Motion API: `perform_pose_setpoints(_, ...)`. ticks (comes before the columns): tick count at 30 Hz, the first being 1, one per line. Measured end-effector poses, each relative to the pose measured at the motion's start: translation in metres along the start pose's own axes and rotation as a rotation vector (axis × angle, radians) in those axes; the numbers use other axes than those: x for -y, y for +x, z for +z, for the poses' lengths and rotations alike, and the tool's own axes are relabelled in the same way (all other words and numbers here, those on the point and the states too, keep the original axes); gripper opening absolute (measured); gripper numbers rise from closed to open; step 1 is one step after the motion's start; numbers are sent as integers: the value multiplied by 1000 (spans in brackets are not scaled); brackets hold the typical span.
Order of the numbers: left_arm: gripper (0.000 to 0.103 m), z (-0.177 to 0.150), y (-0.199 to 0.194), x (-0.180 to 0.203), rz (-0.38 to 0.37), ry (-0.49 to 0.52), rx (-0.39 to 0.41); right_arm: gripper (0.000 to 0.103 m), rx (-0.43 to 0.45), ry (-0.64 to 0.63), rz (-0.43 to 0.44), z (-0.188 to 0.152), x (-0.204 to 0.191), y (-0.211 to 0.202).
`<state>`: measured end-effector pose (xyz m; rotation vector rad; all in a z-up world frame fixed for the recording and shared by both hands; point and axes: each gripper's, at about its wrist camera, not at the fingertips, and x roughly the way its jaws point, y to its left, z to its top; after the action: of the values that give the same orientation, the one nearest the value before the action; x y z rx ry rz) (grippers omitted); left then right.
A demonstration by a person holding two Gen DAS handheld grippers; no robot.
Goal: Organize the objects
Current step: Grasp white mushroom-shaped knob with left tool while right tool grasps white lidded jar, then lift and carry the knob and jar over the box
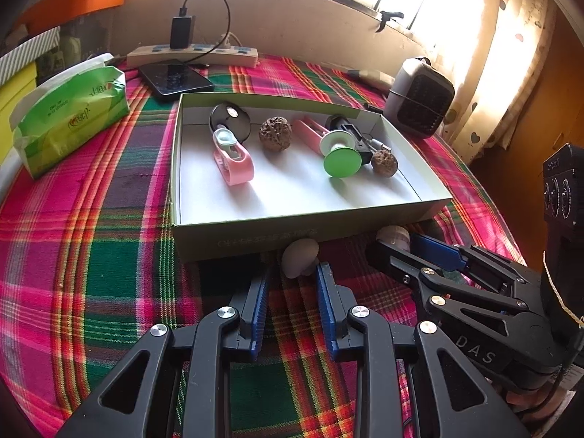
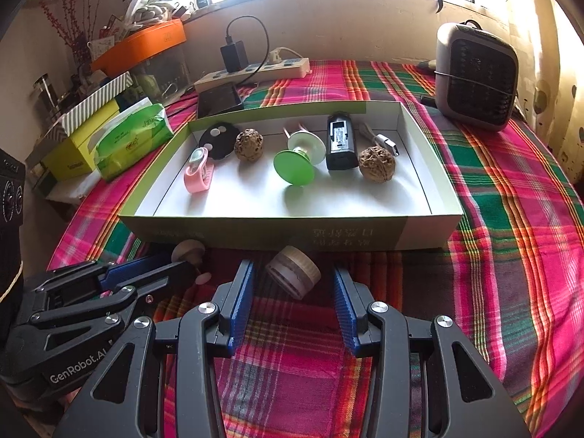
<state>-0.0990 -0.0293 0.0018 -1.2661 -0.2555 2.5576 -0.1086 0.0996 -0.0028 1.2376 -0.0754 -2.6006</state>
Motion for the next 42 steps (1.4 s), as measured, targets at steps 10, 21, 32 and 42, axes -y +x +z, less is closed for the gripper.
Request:
perform_pose_setpoints(10,25,1,1,1,1,3,-1,43,6,12,-11,1,0,2)
perform_pose_setpoints(21,27,4,4,6,28,8,-1,32,7,17,-7,0,1,2)
perform_pose_setpoints(32,19,5,2,9,46,22,10,32,8,24,-4,-1,3,1)
perform_pose_setpoints(42,19,5,0,10,55,24,15,32,12,21,0,-2,2,-2)
